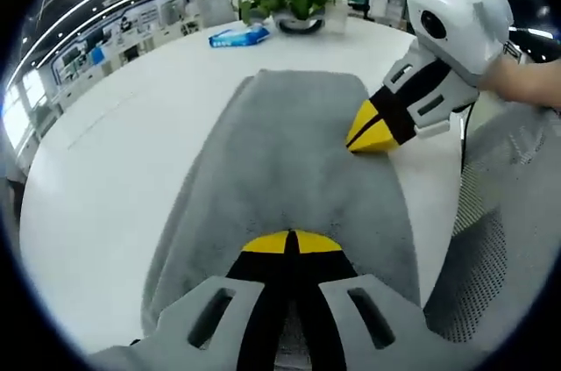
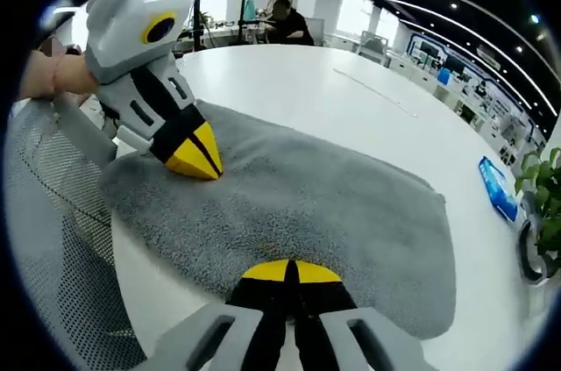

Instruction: Open the folded towel by lifting each exposed corner and separating the folded layers until the towel lies flat within the target outline without major curled edges

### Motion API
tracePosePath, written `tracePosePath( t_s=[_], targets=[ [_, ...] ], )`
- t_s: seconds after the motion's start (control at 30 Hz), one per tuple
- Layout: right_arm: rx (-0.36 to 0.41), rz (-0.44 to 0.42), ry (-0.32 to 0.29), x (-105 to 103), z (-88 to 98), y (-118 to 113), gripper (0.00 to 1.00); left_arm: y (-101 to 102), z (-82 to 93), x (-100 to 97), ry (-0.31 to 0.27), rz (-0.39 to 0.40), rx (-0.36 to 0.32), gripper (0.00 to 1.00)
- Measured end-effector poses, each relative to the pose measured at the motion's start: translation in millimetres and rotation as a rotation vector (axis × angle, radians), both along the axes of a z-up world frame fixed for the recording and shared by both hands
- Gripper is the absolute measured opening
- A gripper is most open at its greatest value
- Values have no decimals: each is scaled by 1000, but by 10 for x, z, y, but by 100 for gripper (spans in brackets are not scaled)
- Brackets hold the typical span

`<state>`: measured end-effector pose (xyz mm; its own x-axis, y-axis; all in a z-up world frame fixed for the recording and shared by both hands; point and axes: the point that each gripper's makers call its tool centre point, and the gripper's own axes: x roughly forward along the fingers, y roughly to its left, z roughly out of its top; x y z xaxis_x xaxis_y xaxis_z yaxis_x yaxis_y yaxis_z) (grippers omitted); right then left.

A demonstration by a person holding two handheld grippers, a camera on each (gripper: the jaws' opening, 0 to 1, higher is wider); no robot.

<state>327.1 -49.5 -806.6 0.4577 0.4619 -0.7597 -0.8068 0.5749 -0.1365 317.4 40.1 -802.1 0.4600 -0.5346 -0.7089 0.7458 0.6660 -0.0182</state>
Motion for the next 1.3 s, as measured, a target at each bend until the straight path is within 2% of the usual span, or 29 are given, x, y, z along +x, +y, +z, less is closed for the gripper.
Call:
tracePosePath(
  t_s=[0.1,0.23,0.47,0.87,1.1,1.17,1.3],
  targets=[
    [-31,-19,5,48,-4,-4,0,-31,-3,-18,-7,-23,-7,0],
    [-88,-2,-12,96,-12,-8,0,-65,2,-47,-1,-37,-18,0],
    [-115,6,3,170,-16,-26,0,-126,3,-89,-3,-63,-20,0],
    [-157,18,128,229,-24,-26,0,-185,11,-125,-12,-94,-20,0],
    [-179,14,149,286,-33,-23,0,-257,7,-157,-12,-115,-28,0],
    [-177,9,149,297,-32,-23,0,-282,12,-159,-76,-183,25,0],
    [-192,26,137,331,-31,-18,0,-320,7,-162,-58,-162,12,0]
  ],
)
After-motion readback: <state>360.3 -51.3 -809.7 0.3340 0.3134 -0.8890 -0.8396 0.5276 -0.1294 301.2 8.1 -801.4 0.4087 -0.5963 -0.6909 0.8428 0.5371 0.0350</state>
